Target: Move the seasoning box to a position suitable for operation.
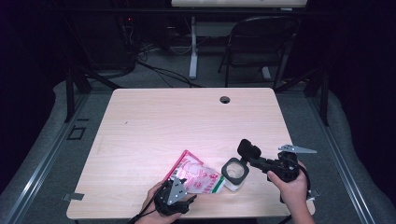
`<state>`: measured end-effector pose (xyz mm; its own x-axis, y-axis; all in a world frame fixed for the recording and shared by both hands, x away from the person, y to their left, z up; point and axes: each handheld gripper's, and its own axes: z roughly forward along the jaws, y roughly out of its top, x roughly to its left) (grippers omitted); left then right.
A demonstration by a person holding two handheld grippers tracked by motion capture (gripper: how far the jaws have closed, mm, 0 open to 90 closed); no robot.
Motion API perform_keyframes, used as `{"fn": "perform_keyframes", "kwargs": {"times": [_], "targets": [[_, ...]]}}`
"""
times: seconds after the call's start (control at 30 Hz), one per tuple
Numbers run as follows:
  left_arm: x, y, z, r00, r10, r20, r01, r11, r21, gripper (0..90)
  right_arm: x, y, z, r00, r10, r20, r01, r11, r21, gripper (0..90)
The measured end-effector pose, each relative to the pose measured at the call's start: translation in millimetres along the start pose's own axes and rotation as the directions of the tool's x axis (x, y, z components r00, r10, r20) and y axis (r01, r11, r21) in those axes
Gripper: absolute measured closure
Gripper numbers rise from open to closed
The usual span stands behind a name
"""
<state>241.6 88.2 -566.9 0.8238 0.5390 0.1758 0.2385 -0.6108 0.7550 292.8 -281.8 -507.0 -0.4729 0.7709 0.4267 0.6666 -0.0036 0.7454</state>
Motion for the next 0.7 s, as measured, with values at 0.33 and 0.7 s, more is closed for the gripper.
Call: {"fn": "perform_keyframes", "kwargs": {"times": [0.33, 0.7], "targets": [[1.5, 1.0, 15.2, 0.9964, 0.041, -0.074, -0.044, 0.9983, -0.037, 42.3, 1.4, -4.8, -2.9, 1.0, 0.0, 0.01, 0.0, 1.0, 0.004, 68.8], [10.0, -0.2, 20.2, 0.9982, 0.023, -0.055, -0.027, 0.9973, -0.068, 69.9, 2.8, -7.6, -10.5, 0.9997, -0.008, 0.023, 0.008, 1.0, -0.008, 67.8]]}}
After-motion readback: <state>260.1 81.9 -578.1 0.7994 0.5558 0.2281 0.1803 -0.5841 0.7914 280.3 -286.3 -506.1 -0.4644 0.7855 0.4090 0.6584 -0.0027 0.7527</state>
